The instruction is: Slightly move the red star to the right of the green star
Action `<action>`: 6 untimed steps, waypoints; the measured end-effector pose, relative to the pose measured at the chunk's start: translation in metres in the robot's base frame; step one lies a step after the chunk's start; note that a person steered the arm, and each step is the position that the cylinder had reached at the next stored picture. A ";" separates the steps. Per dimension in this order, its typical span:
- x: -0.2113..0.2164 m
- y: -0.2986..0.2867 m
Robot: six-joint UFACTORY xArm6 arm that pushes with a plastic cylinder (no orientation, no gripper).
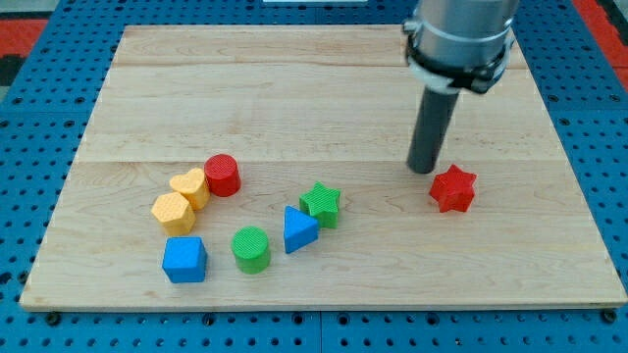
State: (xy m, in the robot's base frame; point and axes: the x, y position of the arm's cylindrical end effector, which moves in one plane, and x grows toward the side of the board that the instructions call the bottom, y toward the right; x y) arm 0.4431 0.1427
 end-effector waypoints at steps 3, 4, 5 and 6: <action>-0.034 -0.044; 0.005 -0.172; 0.051 -0.196; 0.044 -0.122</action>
